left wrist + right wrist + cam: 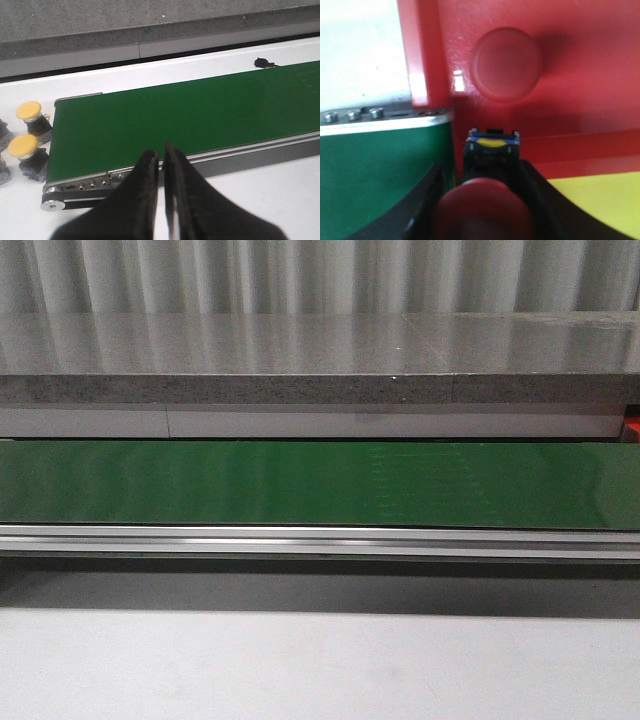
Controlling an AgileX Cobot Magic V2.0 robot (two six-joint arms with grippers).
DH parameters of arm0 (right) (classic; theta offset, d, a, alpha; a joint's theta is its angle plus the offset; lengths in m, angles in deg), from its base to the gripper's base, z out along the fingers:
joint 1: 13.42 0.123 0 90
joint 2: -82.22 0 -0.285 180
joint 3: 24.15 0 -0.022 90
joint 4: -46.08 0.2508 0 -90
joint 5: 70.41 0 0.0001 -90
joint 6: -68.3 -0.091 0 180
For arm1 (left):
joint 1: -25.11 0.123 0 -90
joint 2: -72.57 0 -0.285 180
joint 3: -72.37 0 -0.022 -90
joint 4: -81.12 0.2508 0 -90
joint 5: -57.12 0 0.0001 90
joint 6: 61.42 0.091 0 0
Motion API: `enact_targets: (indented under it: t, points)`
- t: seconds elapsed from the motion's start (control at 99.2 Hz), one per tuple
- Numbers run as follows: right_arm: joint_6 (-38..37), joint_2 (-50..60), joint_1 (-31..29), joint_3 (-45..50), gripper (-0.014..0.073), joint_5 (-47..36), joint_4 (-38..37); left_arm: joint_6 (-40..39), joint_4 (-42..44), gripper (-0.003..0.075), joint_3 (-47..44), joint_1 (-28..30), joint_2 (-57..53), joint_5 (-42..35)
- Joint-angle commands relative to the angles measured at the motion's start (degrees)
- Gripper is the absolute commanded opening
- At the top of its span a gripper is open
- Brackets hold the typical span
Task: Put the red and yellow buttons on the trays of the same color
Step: 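Carry the red button into the red tray and release it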
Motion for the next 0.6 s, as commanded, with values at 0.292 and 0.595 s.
enact_targets:
  t: [0.292,0.595]
  points:
    - [0.01,0.36,-0.41,-1.84,0.0161,-3.97,-1.79,-0.13,-0.96,-0.0006,1.49,-0.50,0.36,-4.54]
    - [-0.04,-2.47,-0.80,-1.84,0.0161,-3.87,-1.88,-0.13,-0.96,-0.0006,1.49,-0.50,0.36,-4.54]
